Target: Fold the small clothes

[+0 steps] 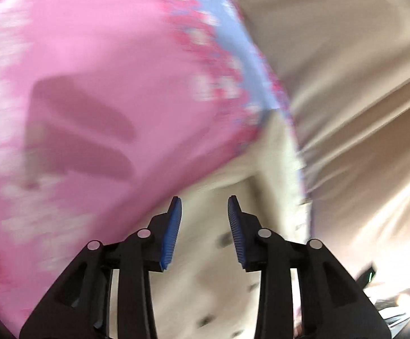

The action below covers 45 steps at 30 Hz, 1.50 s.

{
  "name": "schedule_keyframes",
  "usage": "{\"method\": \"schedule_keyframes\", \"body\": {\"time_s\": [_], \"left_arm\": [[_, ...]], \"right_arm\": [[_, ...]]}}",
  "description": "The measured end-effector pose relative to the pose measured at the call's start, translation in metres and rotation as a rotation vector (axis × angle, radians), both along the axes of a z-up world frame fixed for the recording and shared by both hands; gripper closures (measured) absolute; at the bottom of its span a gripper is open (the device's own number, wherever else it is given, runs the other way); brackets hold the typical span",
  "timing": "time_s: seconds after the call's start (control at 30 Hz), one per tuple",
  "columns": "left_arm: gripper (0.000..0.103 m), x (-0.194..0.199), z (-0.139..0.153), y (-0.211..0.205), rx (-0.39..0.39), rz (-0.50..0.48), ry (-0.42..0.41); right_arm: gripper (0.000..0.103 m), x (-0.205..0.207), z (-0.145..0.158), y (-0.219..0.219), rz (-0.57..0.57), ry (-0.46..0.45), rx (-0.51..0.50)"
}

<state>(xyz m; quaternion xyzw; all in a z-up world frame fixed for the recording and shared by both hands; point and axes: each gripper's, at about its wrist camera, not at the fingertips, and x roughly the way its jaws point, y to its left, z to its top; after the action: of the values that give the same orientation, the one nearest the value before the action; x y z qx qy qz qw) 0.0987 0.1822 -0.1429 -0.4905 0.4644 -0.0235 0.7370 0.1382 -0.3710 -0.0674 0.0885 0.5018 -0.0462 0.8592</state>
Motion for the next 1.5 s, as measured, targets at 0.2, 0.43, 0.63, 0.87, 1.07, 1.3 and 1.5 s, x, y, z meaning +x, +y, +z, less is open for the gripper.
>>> {"method": "schedule_keyframes", "body": {"time_s": [0.2,0.43,0.63,0.87,1.07,1.3,1.5], "left_arm": [[0.061,-0.077,-0.017,0.018,0.067,-0.025,0.119],[0.054,-0.105,-0.014,-0.012,0.034,-0.095,0.11],[0.045,-0.107,-0.013,-0.017,0.046,-0.124,0.105],[0.097,-0.1,-0.022,-0.021,-0.043,-0.13,0.158],[0.097,-0.129,0.013,-0.01,-0.057,-0.131,0.126],[0.098,-0.18,0.024,-0.027,-0.093,-0.227,0.175],[0.099,-0.237,0.017,-0.026,-0.068,-0.293,0.326]], "right_arm": [[0.034,-0.169,-0.054,-0.082,-0.354,0.205,0.186],[0.031,-0.212,-0.08,-0.04,-0.264,0.193,0.212],[0.03,-0.209,-0.081,-0.018,-0.213,0.147,0.297],[0.095,-0.208,-0.065,-0.012,-0.174,0.15,0.268],[0.096,-0.231,-0.025,-0.034,-0.155,0.129,0.174],[0.098,-0.28,-0.023,-0.059,-0.146,0.204,0.128],[0.098,-0.348,-0.048,-0.053,-0.086,0.367,0.173]]}}
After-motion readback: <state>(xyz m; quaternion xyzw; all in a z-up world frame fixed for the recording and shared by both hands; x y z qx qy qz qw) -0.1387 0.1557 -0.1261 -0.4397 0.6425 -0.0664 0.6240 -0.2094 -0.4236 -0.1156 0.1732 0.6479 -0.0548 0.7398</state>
